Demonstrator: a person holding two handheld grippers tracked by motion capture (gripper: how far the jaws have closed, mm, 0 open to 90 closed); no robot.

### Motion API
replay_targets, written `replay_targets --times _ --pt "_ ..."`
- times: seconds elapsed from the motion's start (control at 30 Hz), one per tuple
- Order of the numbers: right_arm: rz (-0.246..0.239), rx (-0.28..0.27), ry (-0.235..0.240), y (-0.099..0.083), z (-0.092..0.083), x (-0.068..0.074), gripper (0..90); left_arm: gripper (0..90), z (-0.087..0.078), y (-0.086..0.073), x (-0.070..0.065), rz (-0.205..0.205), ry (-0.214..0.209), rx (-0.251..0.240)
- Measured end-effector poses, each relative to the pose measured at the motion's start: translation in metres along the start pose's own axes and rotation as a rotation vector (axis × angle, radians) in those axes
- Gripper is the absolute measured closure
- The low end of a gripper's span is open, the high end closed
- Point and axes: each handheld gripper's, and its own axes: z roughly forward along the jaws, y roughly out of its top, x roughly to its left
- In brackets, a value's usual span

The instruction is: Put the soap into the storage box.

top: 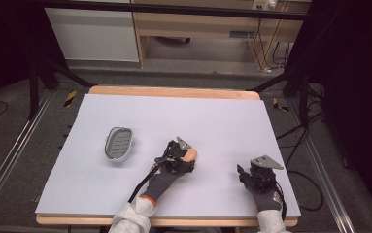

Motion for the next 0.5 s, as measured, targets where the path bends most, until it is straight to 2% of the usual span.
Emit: replay_targets --times 0.5 --pt "-0.004 0.0 0.001 -0.0004 0.0001 -0.0014 45.4 31.6 -0.0029 0.0007 0.0005 0.001 -0.001 -0.006"
